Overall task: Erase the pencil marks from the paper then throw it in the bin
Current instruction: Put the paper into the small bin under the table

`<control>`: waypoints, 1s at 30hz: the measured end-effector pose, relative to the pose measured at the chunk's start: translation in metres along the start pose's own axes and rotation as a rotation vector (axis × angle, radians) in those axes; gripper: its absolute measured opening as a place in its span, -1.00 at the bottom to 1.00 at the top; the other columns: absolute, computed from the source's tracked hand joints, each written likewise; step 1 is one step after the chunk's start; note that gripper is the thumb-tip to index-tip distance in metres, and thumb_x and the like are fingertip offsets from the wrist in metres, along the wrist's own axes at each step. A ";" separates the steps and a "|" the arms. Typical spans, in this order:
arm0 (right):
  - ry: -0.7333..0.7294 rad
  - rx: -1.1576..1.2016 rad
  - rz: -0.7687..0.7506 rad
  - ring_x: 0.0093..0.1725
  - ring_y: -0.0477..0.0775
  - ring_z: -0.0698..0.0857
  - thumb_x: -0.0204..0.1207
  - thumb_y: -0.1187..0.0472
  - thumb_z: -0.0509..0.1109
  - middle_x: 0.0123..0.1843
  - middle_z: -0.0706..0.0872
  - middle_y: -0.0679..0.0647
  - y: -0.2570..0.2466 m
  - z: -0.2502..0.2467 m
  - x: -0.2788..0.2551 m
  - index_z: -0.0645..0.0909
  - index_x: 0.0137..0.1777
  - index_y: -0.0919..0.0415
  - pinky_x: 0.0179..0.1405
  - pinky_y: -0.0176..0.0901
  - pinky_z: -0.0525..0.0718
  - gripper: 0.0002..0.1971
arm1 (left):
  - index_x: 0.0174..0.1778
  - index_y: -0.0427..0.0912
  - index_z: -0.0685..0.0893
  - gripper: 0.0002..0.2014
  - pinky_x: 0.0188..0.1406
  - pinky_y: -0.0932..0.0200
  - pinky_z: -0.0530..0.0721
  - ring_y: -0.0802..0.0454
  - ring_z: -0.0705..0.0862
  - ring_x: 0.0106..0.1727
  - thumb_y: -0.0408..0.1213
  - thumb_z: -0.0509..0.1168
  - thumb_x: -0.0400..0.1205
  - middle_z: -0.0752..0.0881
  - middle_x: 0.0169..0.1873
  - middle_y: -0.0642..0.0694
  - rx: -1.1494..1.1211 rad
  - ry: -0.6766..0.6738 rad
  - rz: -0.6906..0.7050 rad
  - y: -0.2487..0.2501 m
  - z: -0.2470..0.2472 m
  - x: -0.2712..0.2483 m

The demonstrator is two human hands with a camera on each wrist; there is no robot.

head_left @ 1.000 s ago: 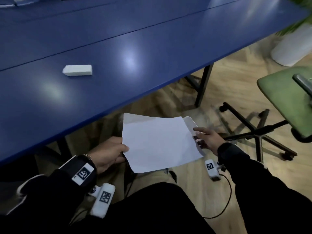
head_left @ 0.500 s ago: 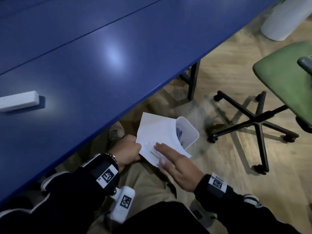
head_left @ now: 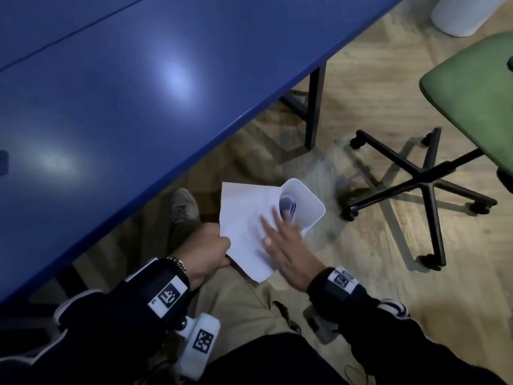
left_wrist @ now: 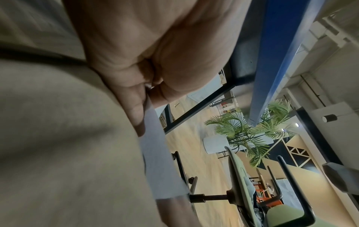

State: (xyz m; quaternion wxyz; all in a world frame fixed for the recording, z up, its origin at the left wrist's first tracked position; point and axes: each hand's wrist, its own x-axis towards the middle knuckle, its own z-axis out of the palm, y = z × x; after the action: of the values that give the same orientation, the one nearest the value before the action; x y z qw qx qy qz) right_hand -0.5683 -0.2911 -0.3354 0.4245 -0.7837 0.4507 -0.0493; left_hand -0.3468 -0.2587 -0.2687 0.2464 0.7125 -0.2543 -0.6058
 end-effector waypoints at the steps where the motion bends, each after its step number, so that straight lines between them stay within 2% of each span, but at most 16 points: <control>1: -0.054 0.142 -0.154 0.77 0.00 -0.30 0.81 -0.12 -0.16 0.81 -0.22 -0.11 -0.020 0.000 -0.005 -0.10 0.75 -0.25 0.75 0.05 -0.23 -0.48 | 0.08 -0.27 0.85 -0.54 0.33 -0.41 0.73 -0.38 0.81 0.27 -0.44 0.27 0.29 0.85 0.12 -0.37 -0.017 -0.003 0.002 0.004 0.002 -0.005; 3: -0.232 0.183 -0.201 0.76 -0.11 -0.31 0.82 -0.10 -0.16 0.79 -0.21 -0.27 -0.028 0.009 -0.011 -0.15 0.69 -0.43 0.71 -0.09 -0.32 -0.52 | 0.16 -0.24 0.86 -0.52 0.38 -0.35 0.75 -0.31 0.84 0.25 -0.47 0.25 0.35 0.88 0.13 -0.29 -0.063 -0.038 -0.022 0.010 0.003 -0.011; 5: -0.296 -0.058 0.077 0.77 0.03 -0.31 0.78 -0.22 -0.21 0.78 -0.25 -0.27 0.004 0.021 0.002 -0.16 0.69 -0.45 0.70 0.19 -0.34 -0.50 | 0.16 -0.27 0.84 -0.56 0.43 -0.39 0.70 -0.31 0.83 0.27 -0.54 0.20 0.45 0.87 0.17 -0.31 -0.106 -0.051 -0.052 0.013 0.003 -0.012; 7: -0.244 -0.237 0.418 0.77 0.25 -0.26 0.73 -0.29 -0.21 0.81 -0.25 -0.04 0.035 0.020 0.018 -0.13 0.74 -0.27 0.65 0.50 -0.23 -0.41 | 0.14 -0.27 0.82 -0.58 0.44 -0.37 0.70 -0.29 0.83 0.29 -0.63 0.15 0.55 0.86 0.20 -0.31 -0.122 -0.046 -0.065 0.012 0.003 -0.010; 8: -0.183 -0.226 0.479 0.77 0.31 -0.23 0.71 -0.31 -0.20 0.81 -0.24 0.04 0.041 0.015 0.025 -0.14 0.76 -0.20 0.64 0.53 -0.19 -0.36 | 0.15 -0.27 0.81 -0.57 0.41 -0.31 0.73 -0.25 0.84 0.28 -0.67 0.11 0.61 0.86 0.20 -0.29 -0.125 -0.047 -0.068 0.011 0.002 -0.009; 9: -0.107 -0.174 0.422 0.77 0.31 -0.21 0.71 -0.31 -0.20 0.81 -0.23 0.06 0.035 0.009 0.029 -0.14 0.76 -0.15 0.65 0.50 -0.15 -0.34 | 0.17 -0.26 0.81 -0.53 0.38 -0.23 0.77 -0.21 0.84 0.27 -0.70 0.06 0.64 0.87 0.20 -0.25 -0.129 -0.055 -0.073 0.011 0.002 -0.009; 11: 0.039 0.038 0.099 0.78 0.13 -0.23 0.77 -0.20 -0.12 0.81 -0.22 -0.02 -0.004 0.000 0.025 -0.12 0.78 -0.04 0.73 0.28 -0.15 -0.36 | 0.22 -0.24 0.80 -0.48 0.31 -0.14 0.81 -0.14 0.86 0.25 -0.73 0.01 0.66 0.89 0.18 -0.18 -0.150 -0.079 -0.073 0.012 0.002 -0.011; 13: 0.130 0.213 -0.207 0.78 -0.07 -0.16 0.83 0.04 0.01 0.80 -0.15 -0.04 -0.053 -0.007 0.016 -0.07 0.78 0.14 0.77 -0.02 -0.15 -0.41 | 0.28 -0.25 0.78 -0.47 0.31 -0.17 0.80 -0.17 0.87 0.22 -0.73 0.00 0.66 0.89 0.16 -0.22 -0.182 -0.093 -0.059 0.013 0.001 -0.013; 15: 0.135 0.285 -0.328 0.77 -0.13 -0.04 0.82 0.17 0.07 0.81 -0.03 -0.04 -0.076 -0.011 0.018 -0.03 0.78 0.16 0.76 -0.11 -0.04 -0.42 | 0.31 -0.31 0.75 -0.52 0.38 -0.28 0.76 -0.28 0.86 0.22 -0.69 0.03 0.68 0.87 0.16 -0.35 -0.207 -0.090 -0.052 0.012 0.002 -0.012; 18: -0.015 0.185 -0.287 0.77 -0.18 -0.04 0.81 -0.02 -0.02 0.80 -0.01 -0.18 -0.046 0.009 0.033 -0.07 0.78 -0.05 0.76 0.04 -0.07 -0.42 | 0.29 -0.33 0.78 -0.55 0.38 -0.25 0.76 -0.25 0.87 0.20 -0.68 0.07 0.69 0.86 0.16 -0.36 -0.246 -0.067 -0.043 0.009 0.005 -0.014; 21: -0.255 -0.336 -0.016 0.79 0.11 -0.21 0.64 -0.37 -0.38 0.81 -0.09 -0.19 0.022 0.026 0.048 -0.10 0.72 -0.37 0.59 0.61 -0.28 -0.38 | 0.18 -0.31 0.83 -0.56 0.35 -0.22 0.78 -0.22 0.88 0.15 -0.68 0.07 0.69 0.88 0.11 -0.32 -0.251 -0.032 -0.043 0.006 0.003 -0.014; 24: -0.251 -0.813 0.261 0.77 0.35 -0.12 0.59 -0.36 -0.24 0.81 -0.02 0.03 0.067 0.009 0.054 0.19 0.68 -0.25 0.46 0.78 -0.28 -0.33 | 0.22 -0.30 0.82 -0.63 0.30 -0.20 0.81 -0.21 0.88 0.16 -0.62 0.15 0.71 0.89 0.12 -0.26 -0.241 0.026 -0.042 0.005 -0.007 -0.014; 26: -0.061 -0.679 0.394 0.74 0.31 0.08 0.62 -0.28 -0.03 0.76 0.14 0.11 0.073 -0.011 0.054 0.27 0.66 -0.16 0.58 0.63 -0.13 -0.39 | 0.20 -0.30 0.83 -0.66 0.21 -0.10 0.79 -0.18 0.88 0.13 -0.58 0.19 0.69 0.90 0.11 -0.25 -0.267 0.055 -0.030 0.003 -0.014 -0.015; 27: 0.012 -0.504 0.436 0.67 0.29 0.27 0.64 -0.24 0.03 0.69 0.32 0.13 0.073 -0.019 0.054 0.30 0.65 -0.14 0.62 0.45 0.05 -0.42 | 0.16 -0.30 0.84 -0.69 0.17 -0.08 0.73 -0.20 0.86 0.09 -0.54 0.22 0.66 0.89 0.11 -0.30 -0.282 0.071 -0.026 0.002 -0.017 -0.017; 29: 0.068 -0.010 0.519 0.40 0.24 0.61 0.63 -0.19 0.18 0.42 0.66 0.08 0.074 -0.026 0.057 0.45 0.55 -0.08 0.47 0.09 0.45 -0.48 | 0.13 -0.32 0.83 -0.72 0.15 -0.13 0.64 -0.25 0.81 0.07 -0.49 0.23 0.65 0.87 0.14 -0.35 -0.299 0.100 -0.019 -0.002 -0.023 -0.020; 30: 0.088 0.272 0.574 0.28 0.22 0.71 0.60 -0.16 0.27 0.30 0.75 0.06 0.073 -0.028 0.058 0.55 0.46 -0.04 0.41 0.08 0.57 -0.53 | 0.14 -0.31 0.82 -0.72 0.20 -0.17 0.65 -0.28 0.80 0.10 -0.49 0.22 0.67 0.86 0.16 -0.34 -0.308 0.109 -0.026 -0.003 -0.026 -0.023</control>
State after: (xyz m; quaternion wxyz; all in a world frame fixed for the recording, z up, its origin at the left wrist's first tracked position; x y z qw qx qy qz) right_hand -0.5954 -0.3690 -0.3868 0.5021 -0.5577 0.6607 -0.0211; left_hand -0.3240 -0.2404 -0.2504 0.3584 0.7012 -0.1355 -0.6012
